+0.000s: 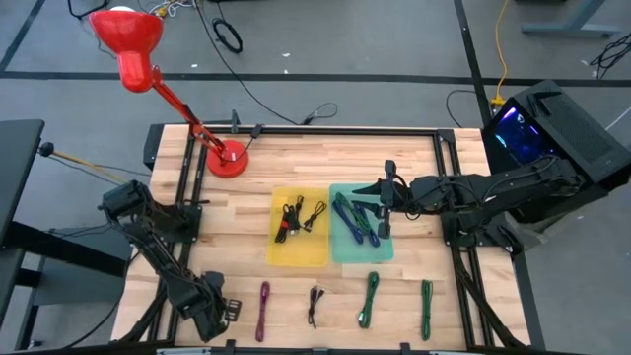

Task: Pick & Place USB Port
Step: Put the black charger cable into the yellow bin

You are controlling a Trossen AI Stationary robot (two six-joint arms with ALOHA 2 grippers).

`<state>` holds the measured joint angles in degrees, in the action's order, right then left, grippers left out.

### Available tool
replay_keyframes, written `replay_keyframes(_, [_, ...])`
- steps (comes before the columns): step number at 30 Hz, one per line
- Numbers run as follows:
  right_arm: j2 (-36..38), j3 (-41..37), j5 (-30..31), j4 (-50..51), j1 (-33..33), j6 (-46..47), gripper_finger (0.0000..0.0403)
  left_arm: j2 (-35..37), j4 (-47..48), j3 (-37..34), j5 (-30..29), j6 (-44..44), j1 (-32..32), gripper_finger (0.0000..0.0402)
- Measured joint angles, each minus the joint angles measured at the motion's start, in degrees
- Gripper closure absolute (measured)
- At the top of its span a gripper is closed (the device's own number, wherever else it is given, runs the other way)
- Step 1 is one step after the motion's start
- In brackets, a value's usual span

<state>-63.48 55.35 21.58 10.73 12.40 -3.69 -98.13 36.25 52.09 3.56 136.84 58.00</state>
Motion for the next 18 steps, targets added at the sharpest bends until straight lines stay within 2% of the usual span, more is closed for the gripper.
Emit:
replay_keyframes(2, [0.0, 0.0, 0.0, 0.0, 0.0, 0.0, 0.0295, 0.0, 0.3, 0.0, 0.0, -0.7, -0.1, 0.0362])
replay_keyframes(7, [0.0, 0.0, 0.0, 0.1, 0.0, -0.7, 0.0295, 0.0, 1.7, 0.0, 0.4, -2.9, -1.8, 0.0364])
replay_keyframes(12, [0.0, 0.0, 0.5, 0.1, 0.0, -0.8, 0.0295, 0.4, 3.7, -0.2, -1.0, -10.4, -5.5, 0.0364])
replay_keyframes(15, [0.0, 0.0, 0.5, 0.0, 0.0, -0.8, 0.0295, 1.7, 5.7, -0.3, -4.4, -16.0, -8.5, 0.0364])
replay_keyframes(18, [0.0, 0.0, 0.5, 0.1, 0.0, -0.6, 0.0295, 4.1, 11.5, -0.8, -12.2, -20.0, -11.4, 0.0364])
